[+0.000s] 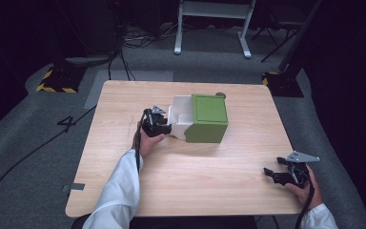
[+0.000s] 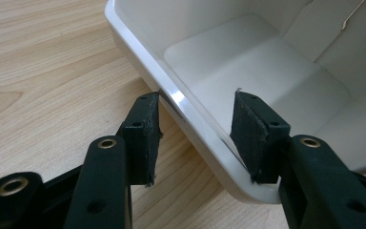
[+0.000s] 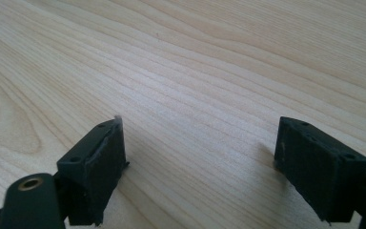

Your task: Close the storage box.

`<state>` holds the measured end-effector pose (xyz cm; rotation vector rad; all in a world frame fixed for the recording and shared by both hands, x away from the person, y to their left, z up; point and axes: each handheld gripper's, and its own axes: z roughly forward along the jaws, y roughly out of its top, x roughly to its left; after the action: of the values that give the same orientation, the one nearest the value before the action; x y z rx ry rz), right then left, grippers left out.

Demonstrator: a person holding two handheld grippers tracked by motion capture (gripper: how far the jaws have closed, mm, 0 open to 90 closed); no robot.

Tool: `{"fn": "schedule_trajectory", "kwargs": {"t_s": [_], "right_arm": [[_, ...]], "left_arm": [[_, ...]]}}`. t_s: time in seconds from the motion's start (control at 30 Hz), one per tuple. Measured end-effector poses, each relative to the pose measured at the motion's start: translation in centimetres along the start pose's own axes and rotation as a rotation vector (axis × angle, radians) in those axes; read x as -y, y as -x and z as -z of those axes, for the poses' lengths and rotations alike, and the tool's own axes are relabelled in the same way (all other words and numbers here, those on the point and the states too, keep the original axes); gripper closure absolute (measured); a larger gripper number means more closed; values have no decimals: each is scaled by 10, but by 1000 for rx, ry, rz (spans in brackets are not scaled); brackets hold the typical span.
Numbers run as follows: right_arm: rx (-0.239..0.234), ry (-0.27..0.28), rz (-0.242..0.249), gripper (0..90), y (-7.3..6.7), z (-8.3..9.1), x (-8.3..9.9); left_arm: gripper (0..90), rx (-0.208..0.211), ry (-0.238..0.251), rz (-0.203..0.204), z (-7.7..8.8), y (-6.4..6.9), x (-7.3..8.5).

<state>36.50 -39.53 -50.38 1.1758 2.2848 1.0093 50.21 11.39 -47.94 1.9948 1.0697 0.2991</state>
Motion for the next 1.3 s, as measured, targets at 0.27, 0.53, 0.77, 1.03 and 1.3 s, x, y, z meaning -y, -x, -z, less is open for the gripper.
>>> {"fn": "schedule_trajectory", "kwargs": {"t_s": [0.27, 0.53, 0.77, 1.03, 1.3], "right_arm": [[0, -1, 0, 176, 0, 0, 0], [-1, -1, 0, 176, 0, 0, 0], [-2, -1, 0, 176, 0, 0, 0], [-2, -1, 0, 176, 0, 0, 0], [-3, -1, 0, 176, 0, -1, -1]], "left_arm": [[531, 16, 0, -8, -6, 6, -7], [520, 45, 2, -24, -14, 18, -14], [505, 60, -3, -40, -22, 30, -22], [488, 72, -10, -52, -26, 37, -25], [486, 87, -15, -43, -31, 41, -27]]}}
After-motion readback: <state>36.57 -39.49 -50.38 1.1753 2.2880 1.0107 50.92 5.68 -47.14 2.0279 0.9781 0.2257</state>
